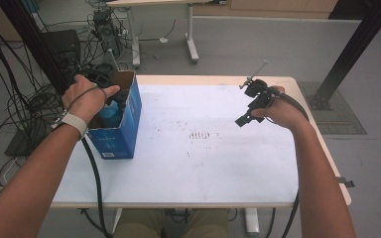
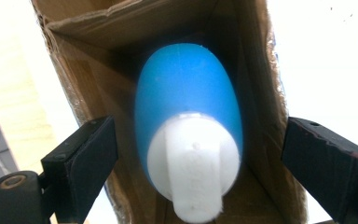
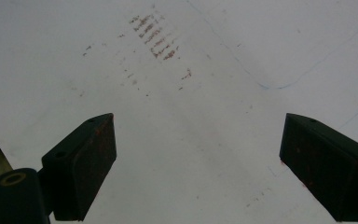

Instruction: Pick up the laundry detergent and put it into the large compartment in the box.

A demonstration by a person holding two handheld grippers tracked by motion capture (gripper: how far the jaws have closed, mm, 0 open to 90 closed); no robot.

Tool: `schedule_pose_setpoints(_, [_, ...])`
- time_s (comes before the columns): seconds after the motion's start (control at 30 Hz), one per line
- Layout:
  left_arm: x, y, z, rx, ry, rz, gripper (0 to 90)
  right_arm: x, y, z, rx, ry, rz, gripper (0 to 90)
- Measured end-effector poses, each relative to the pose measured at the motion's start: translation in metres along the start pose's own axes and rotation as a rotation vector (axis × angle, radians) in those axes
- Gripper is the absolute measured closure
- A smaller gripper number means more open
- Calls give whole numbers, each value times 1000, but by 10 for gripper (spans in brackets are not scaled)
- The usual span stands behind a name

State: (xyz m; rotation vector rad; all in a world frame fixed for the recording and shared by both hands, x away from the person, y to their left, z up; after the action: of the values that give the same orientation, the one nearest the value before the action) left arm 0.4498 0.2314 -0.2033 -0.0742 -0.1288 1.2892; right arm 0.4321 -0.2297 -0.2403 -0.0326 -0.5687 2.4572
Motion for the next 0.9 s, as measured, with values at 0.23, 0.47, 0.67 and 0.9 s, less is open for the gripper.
schedule_pose_setpoints(0.23, [-5,0,13,-32,11,-36,71,2,1,3,-1,4,-3,109])
schedule_pose_setpoints(0.47, [-9,-1,41,-80,20,-95,50,4,2,7,-3,10,-6,109])
schedule_pose_setpoints(0.67, [-12,0,66,-116,14,-143,48,5,4,11,-3,16,-13,109])
schedule_pose_setpoints(0.9, [-21,-2,92,-142,14,-218,48,7,4,15,-5,22,-12,109])
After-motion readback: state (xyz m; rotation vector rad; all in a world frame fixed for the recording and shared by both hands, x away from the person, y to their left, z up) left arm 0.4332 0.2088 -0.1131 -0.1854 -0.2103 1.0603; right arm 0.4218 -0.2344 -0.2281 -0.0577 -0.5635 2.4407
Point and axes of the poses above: each handheld gripper's, and its own axes: z roughly backward along the jaws, y roughly out of its underside, x roughly to its left, the point moved 9 cm from there along -z, roughly forward along the jaws, and after that the axes turned 3 degrees about -y, right-handed, at the moved point
